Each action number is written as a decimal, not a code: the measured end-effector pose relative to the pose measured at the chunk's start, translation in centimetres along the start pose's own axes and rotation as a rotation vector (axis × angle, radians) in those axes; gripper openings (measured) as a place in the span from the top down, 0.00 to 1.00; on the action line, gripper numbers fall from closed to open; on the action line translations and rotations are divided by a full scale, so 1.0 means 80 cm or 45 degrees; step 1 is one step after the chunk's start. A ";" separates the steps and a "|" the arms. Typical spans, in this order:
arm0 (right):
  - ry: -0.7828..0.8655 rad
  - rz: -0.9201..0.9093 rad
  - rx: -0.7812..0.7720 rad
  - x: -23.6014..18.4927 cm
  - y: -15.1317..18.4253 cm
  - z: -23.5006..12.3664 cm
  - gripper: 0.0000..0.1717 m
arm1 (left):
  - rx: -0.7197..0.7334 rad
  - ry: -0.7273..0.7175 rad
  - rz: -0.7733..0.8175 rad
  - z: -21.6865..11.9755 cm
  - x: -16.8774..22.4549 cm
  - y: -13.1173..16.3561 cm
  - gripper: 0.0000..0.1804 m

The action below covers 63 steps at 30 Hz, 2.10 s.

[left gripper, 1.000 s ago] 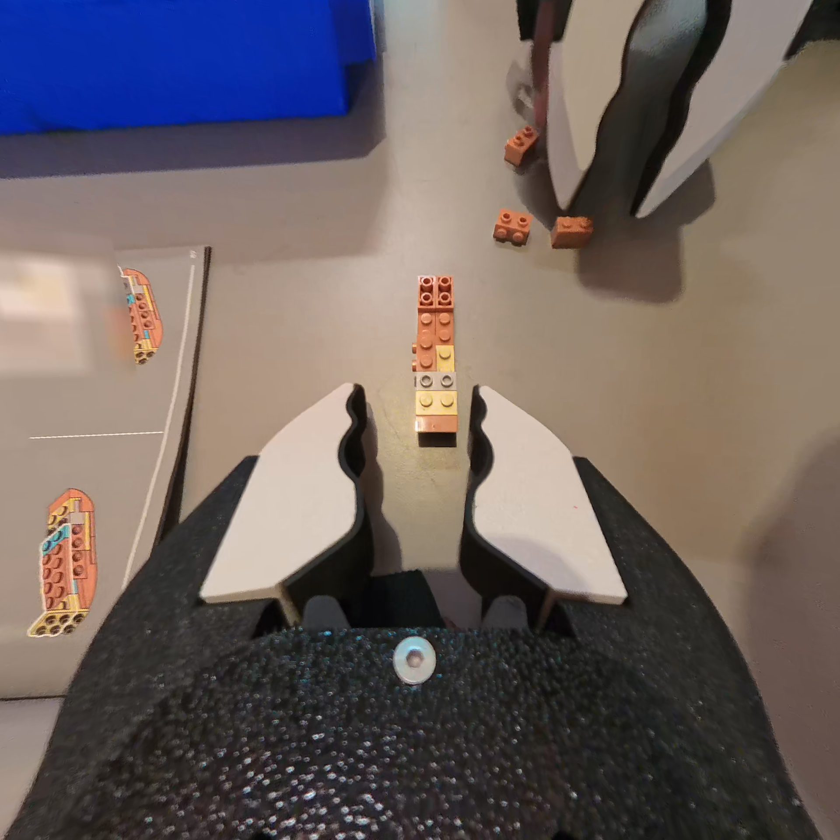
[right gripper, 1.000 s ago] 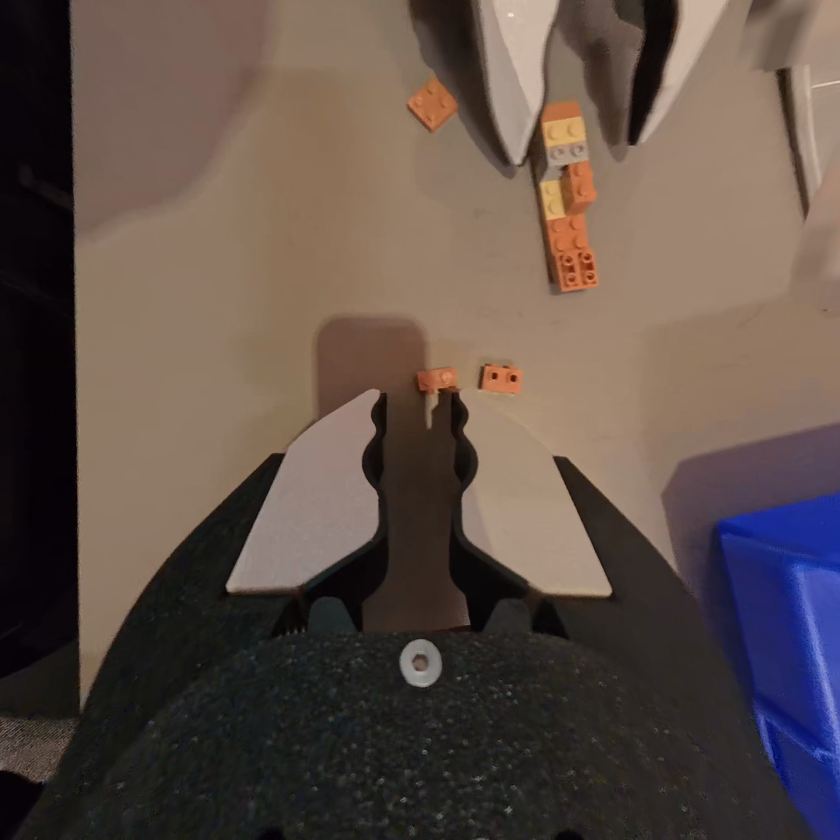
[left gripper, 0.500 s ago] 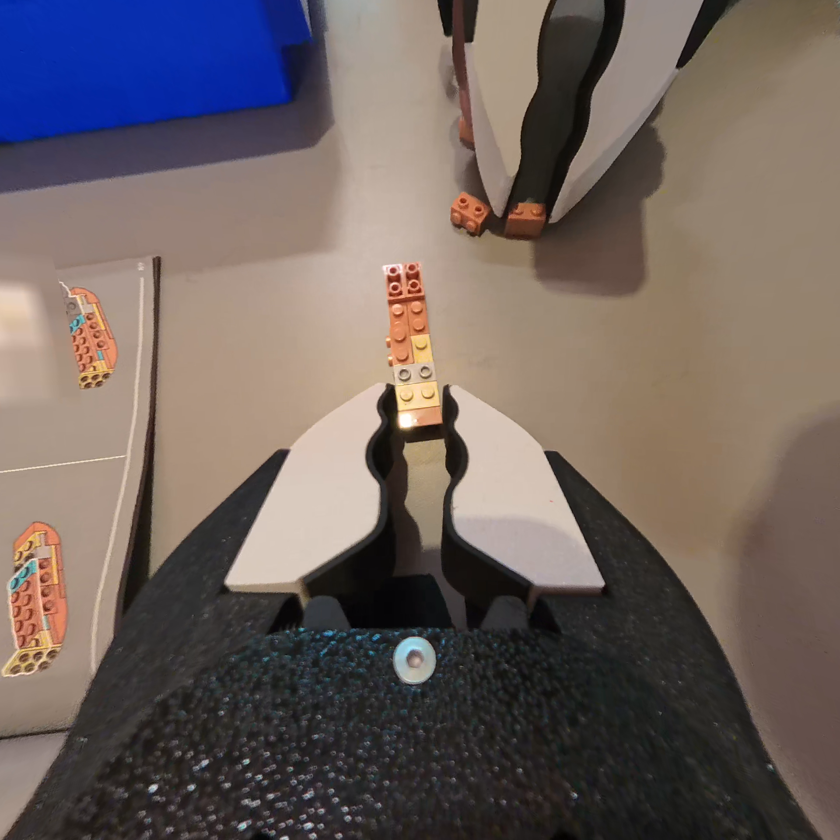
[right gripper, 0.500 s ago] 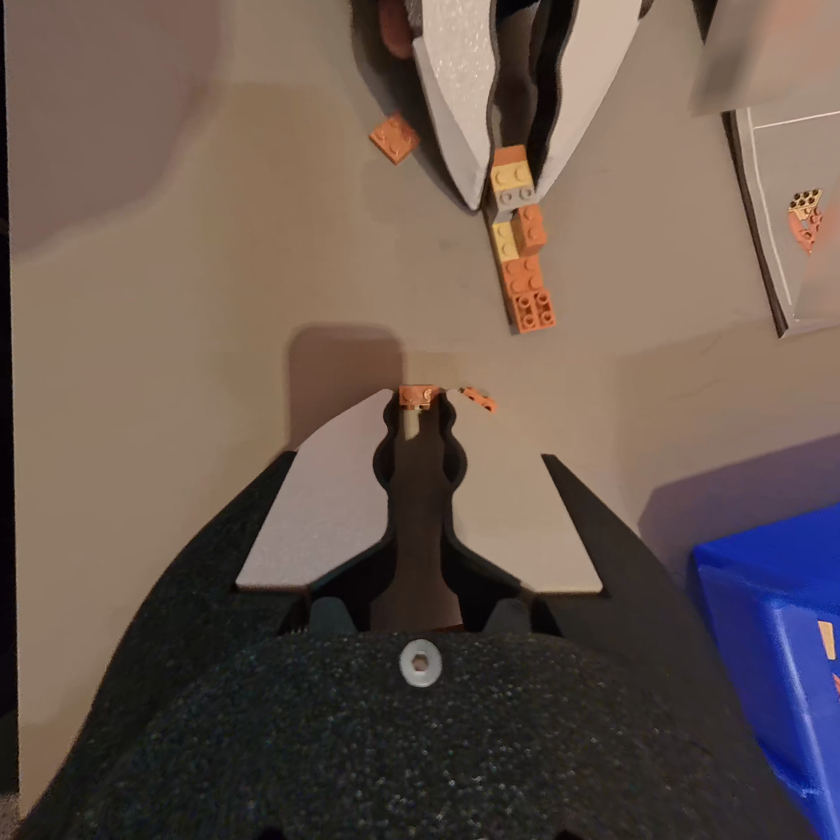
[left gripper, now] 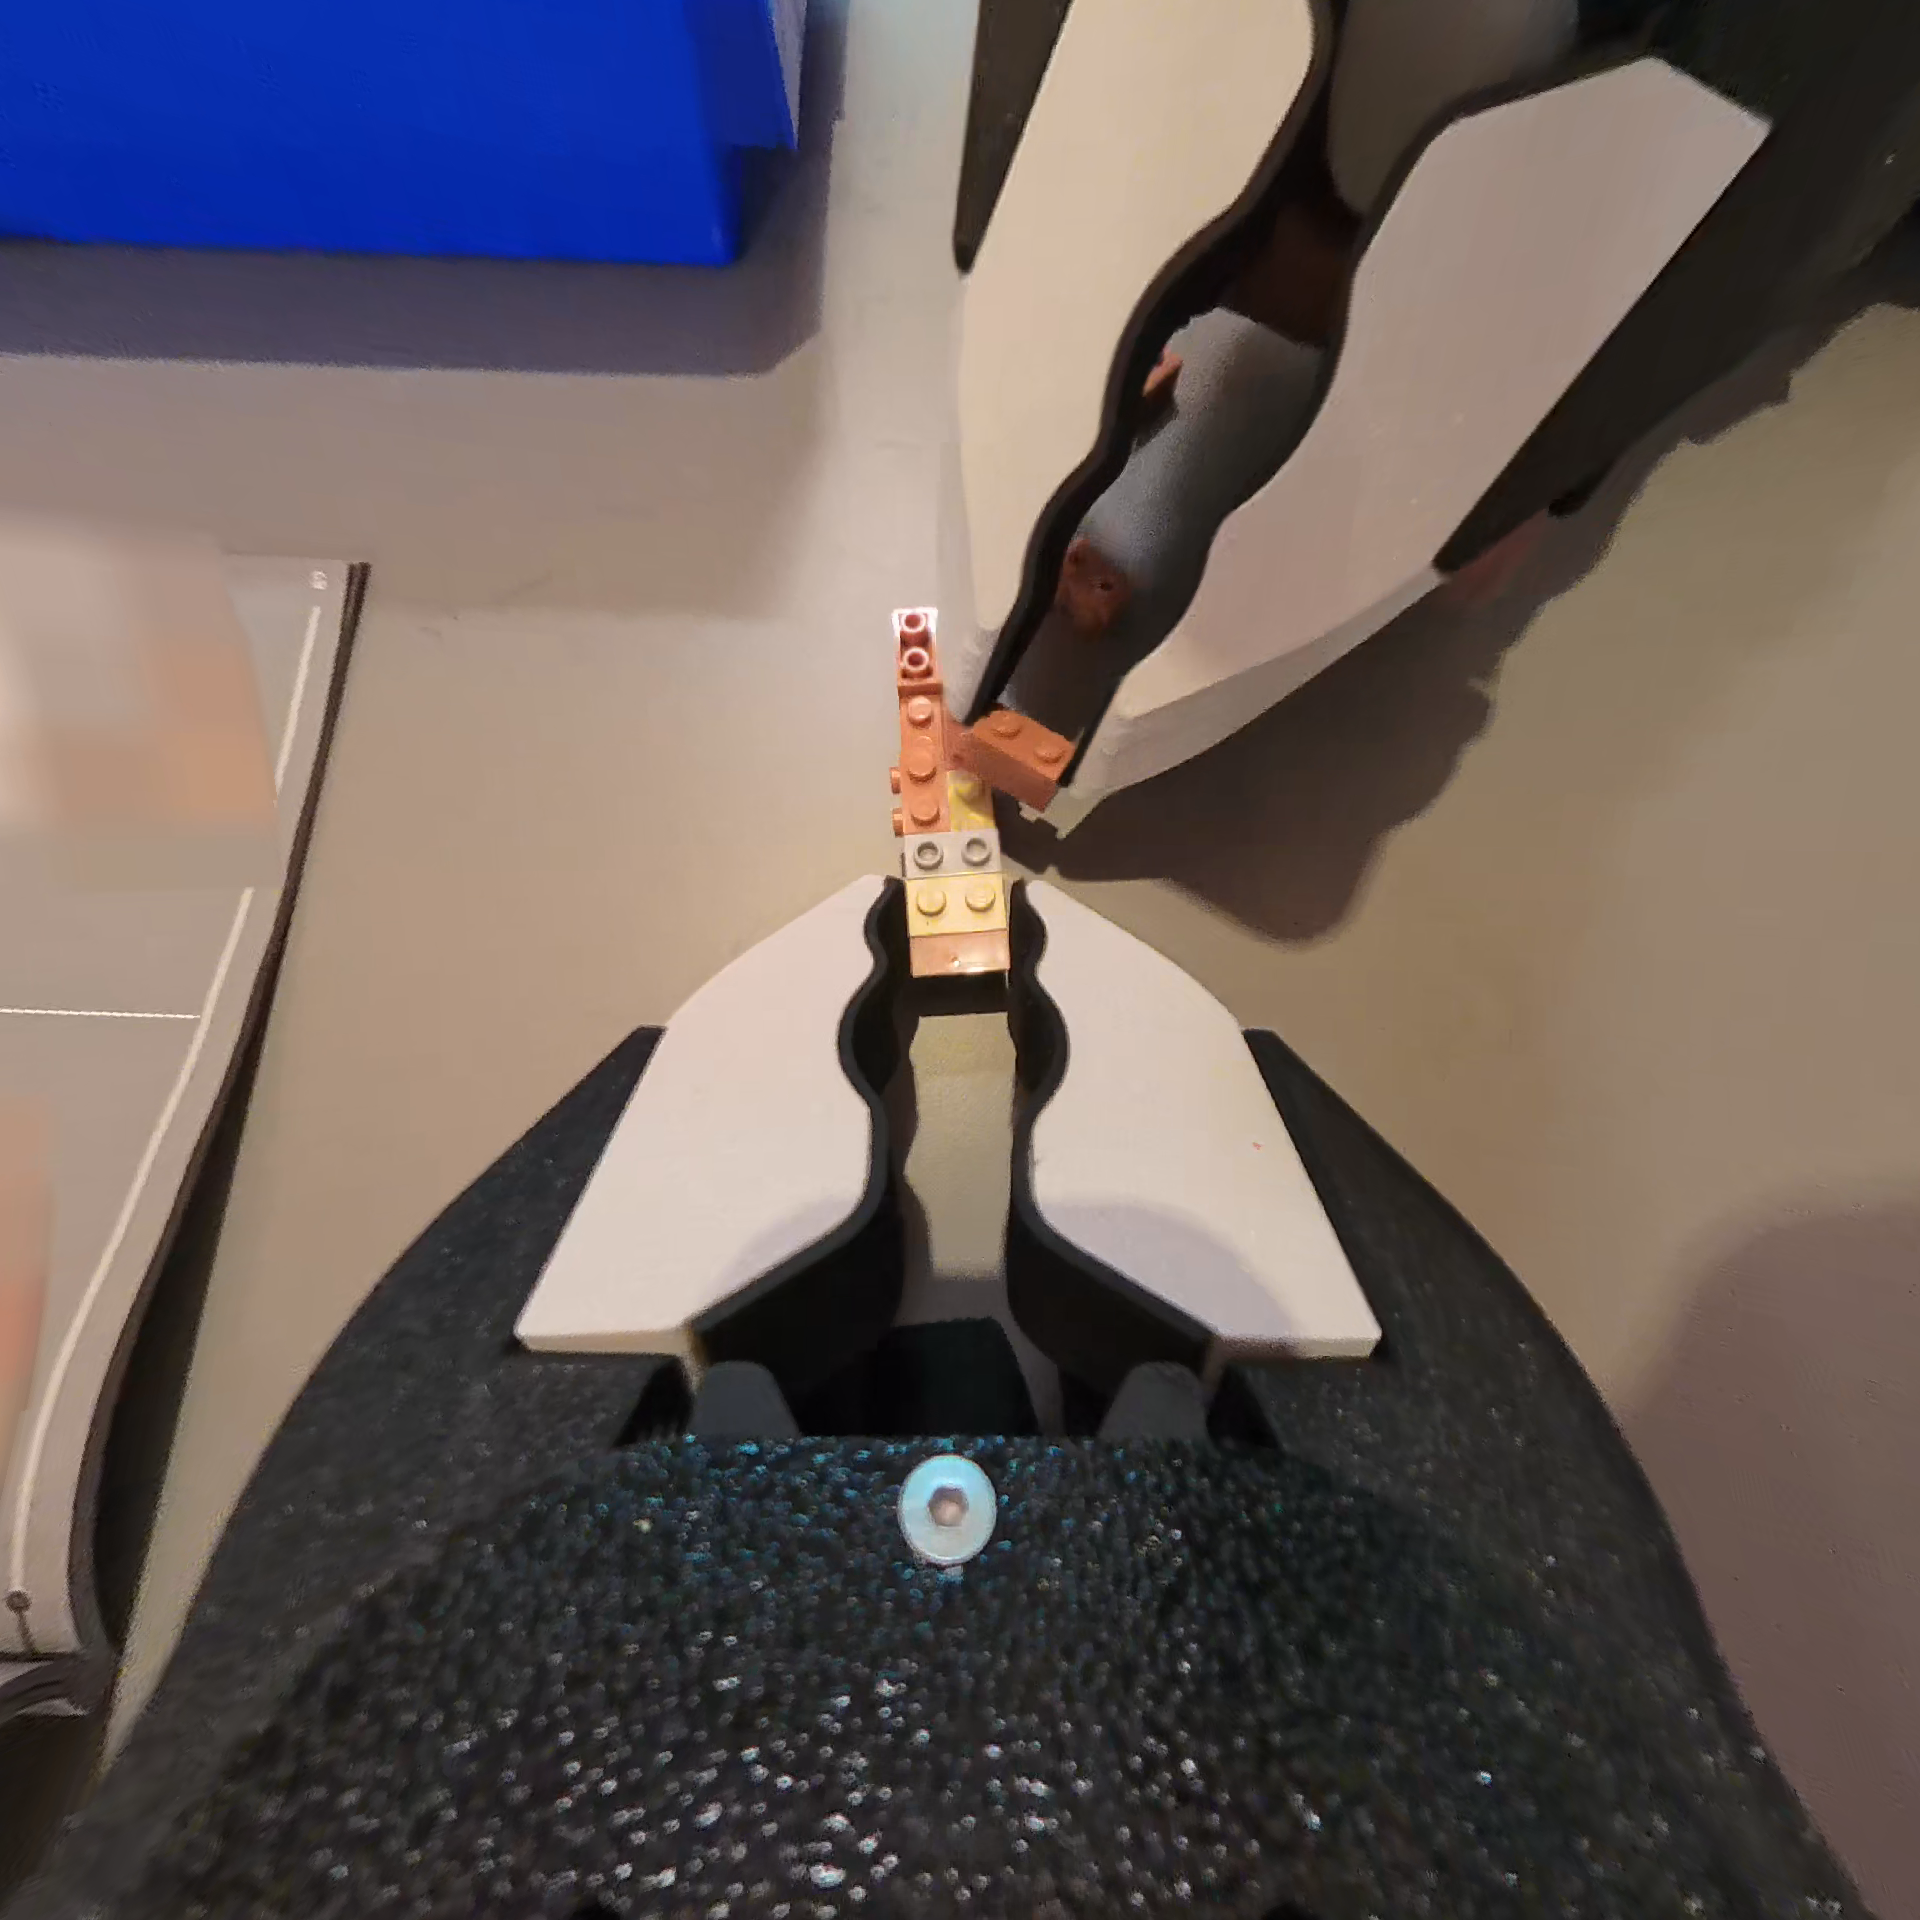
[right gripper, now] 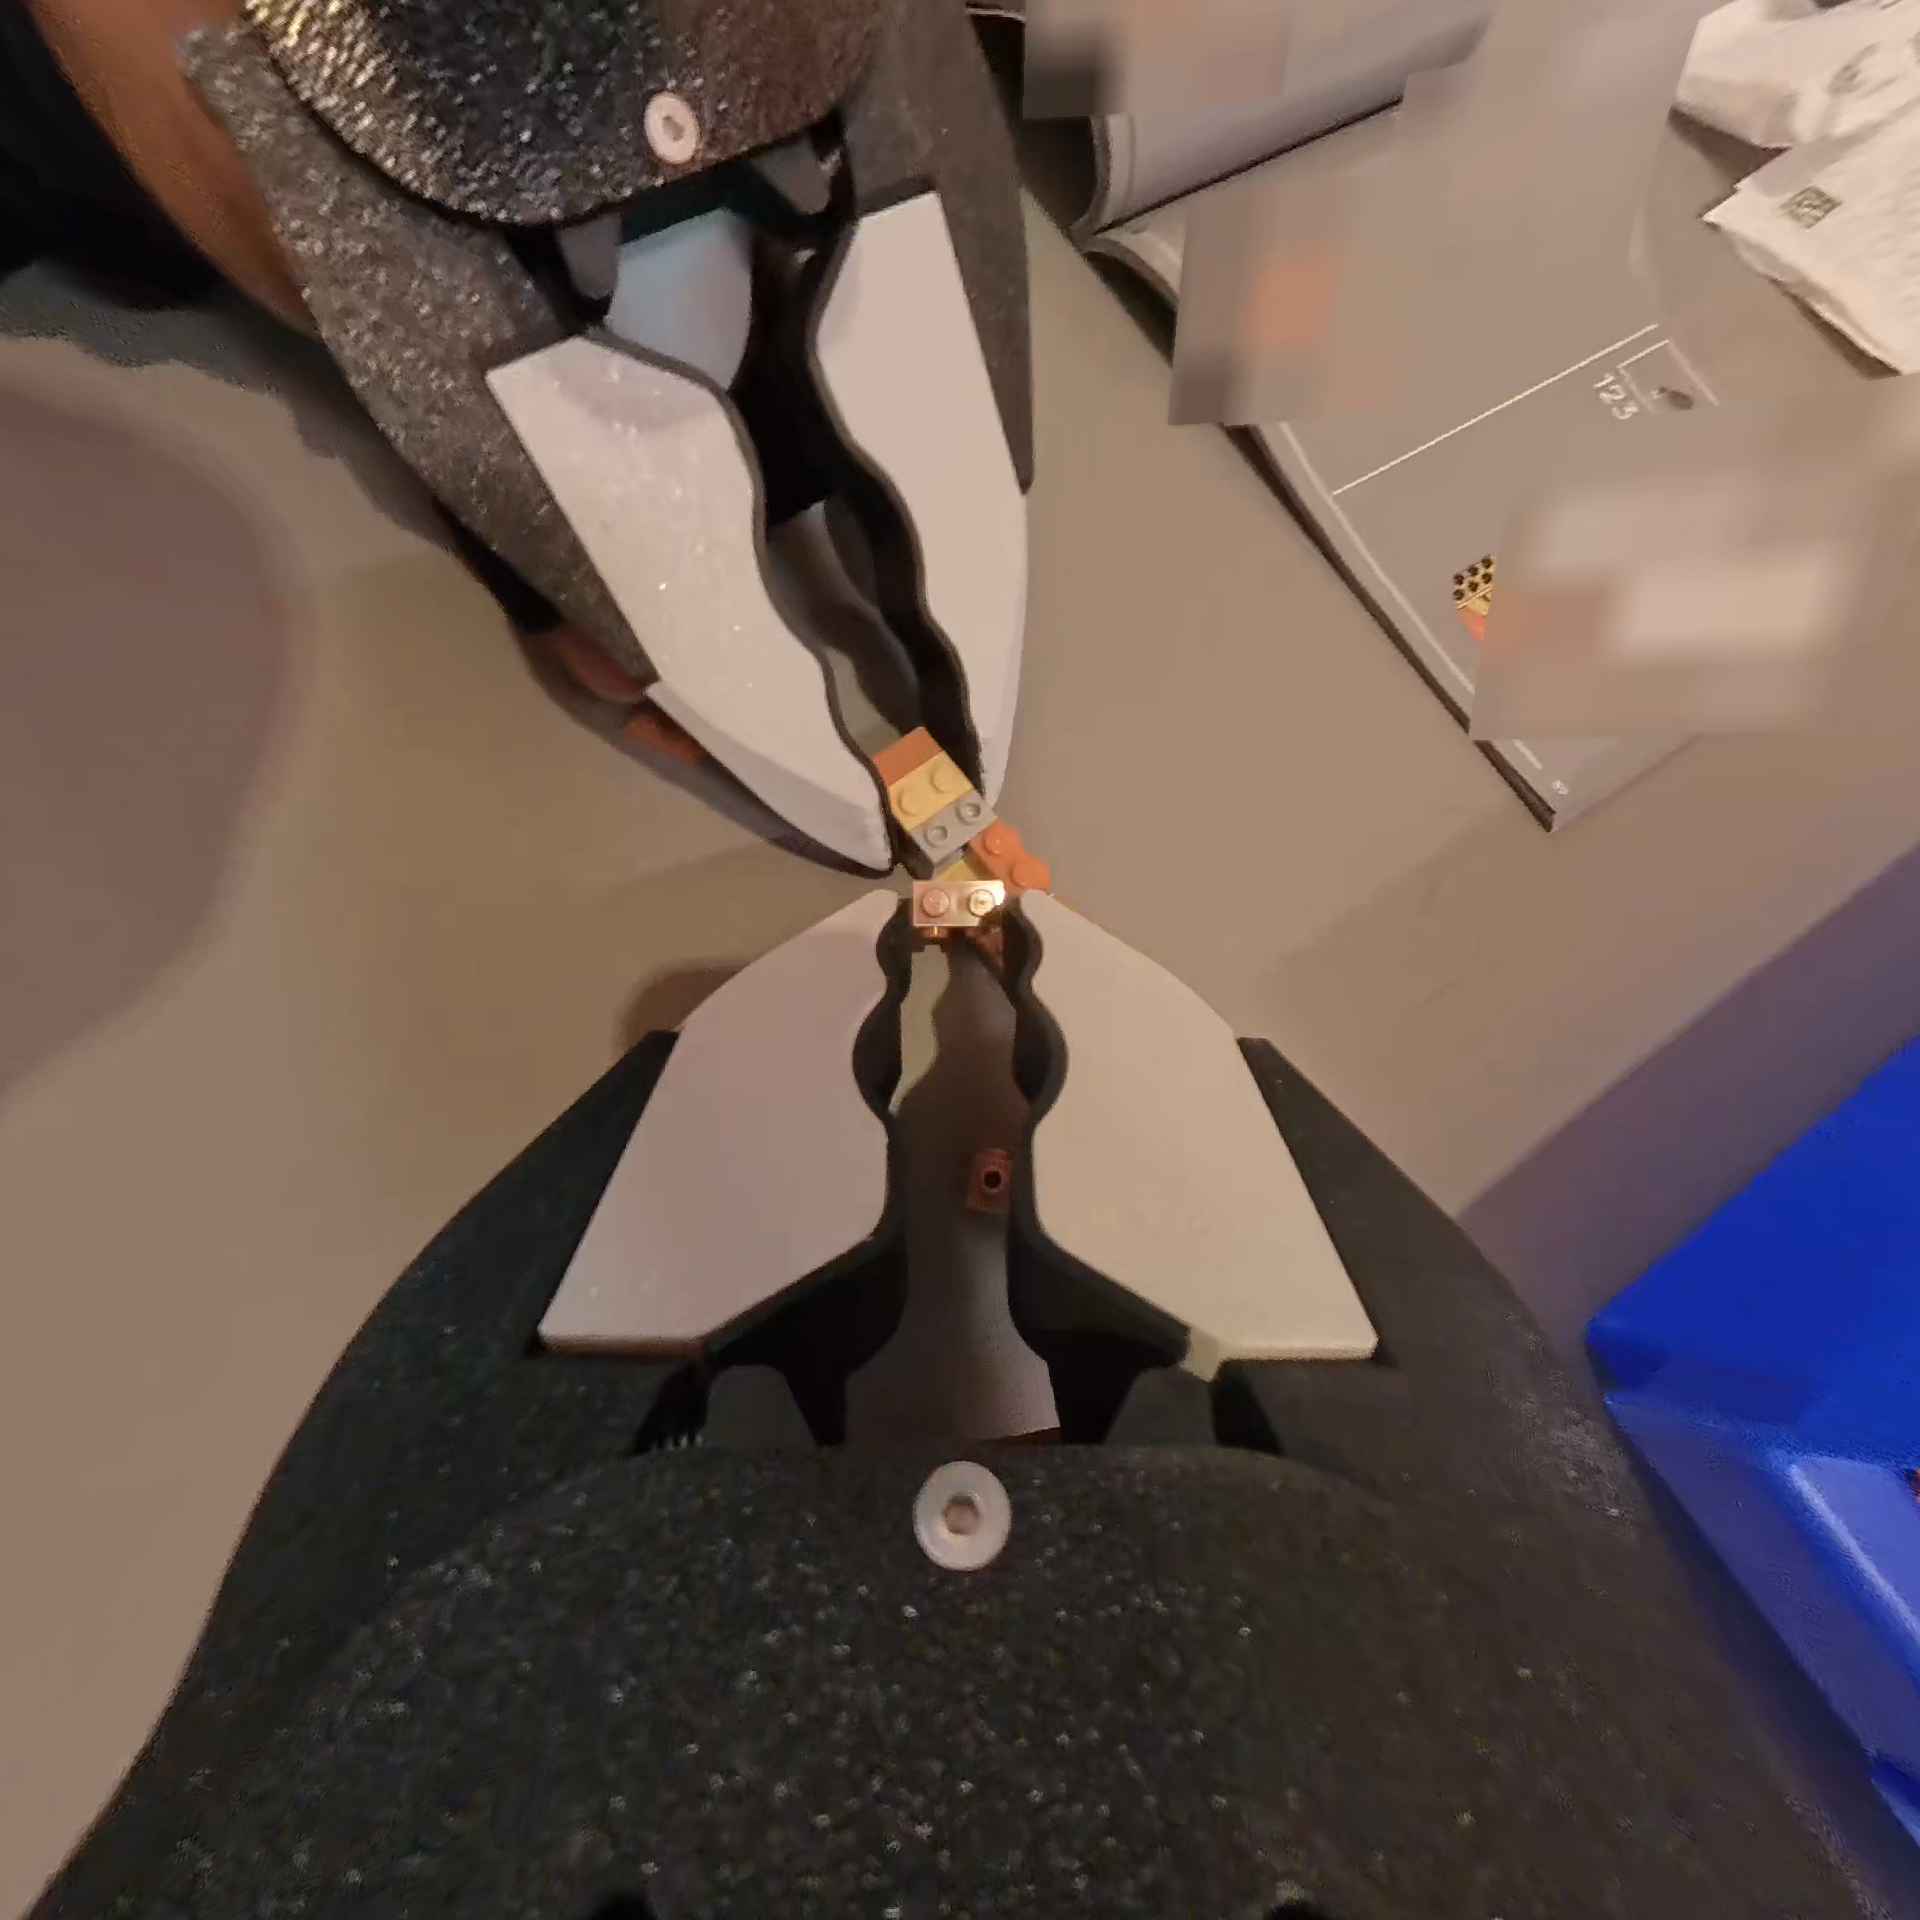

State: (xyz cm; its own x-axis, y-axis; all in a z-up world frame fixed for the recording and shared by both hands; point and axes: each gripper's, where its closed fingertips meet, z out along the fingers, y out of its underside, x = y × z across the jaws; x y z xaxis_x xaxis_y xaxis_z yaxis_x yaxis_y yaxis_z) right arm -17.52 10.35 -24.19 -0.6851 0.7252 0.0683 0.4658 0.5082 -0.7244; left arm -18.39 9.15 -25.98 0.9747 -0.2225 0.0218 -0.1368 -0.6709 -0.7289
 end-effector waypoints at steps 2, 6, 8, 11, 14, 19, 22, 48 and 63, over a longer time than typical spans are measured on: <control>0.024 0.024 0.007 0.003 -0.002 0.002 0.91 | 0.006 -0.022 -0.012 0.000 -0.002 -0.001 0.90; 0.070 0.052 0.020 0.009 -0.004 0.003 0.91 | 0.012 -0.040 -0.033 -0.001 -0.005 -0.001 0.90; 0.084 0.063 0.010 0.010 -0.002 0.005 0.91 | 0.011 -0.050 -0.044 -0.001 -0.006 -0.001 0.90; 0.104 0.063 -0.014 0.011 0.002 0.008 0.90 | 0.010 -0.061 -0.067 -0.001 -0.009 0.000 0.90; 0.115 0.084 -0.009 0.013 0.001 0.009 0.90 | 0.013 -0.065 -0.083 -0.001 -0.011 -0.001 0.90; 0.129 0.095 -0.019 0.012 0.000 0.014 0.88 | 0.000 -0.068 -0.075 0.000 -0.010 0.001 0.90; 0.150 0.074 -0.028 0.012 0.001 0.017 0.85 | -0.003 -0.069 -0.078 0.000 -0.010 0.001 0.90; -0.059 -0.231 -0.018 -0.003 0.010 -0.001 0.93 | 0.025 -0.002 0.040 -0.004 0.001 -0.005 0.81; -0.413 0.179 0.580 -0.003 -0.056 -0.051 0.93 | 0.568 0.098 0.179 -0.052 0.021 -0.078 0.86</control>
State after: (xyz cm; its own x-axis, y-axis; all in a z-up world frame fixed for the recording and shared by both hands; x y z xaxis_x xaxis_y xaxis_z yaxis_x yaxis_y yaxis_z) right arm -17.19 9.78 -18.15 -0.8045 0.5550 -0.2117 0.3258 0.1142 -0.9385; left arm -16.63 10.03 -18.58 0.9338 -0.3527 -0.0597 -0.1608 -0.2648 -0.9508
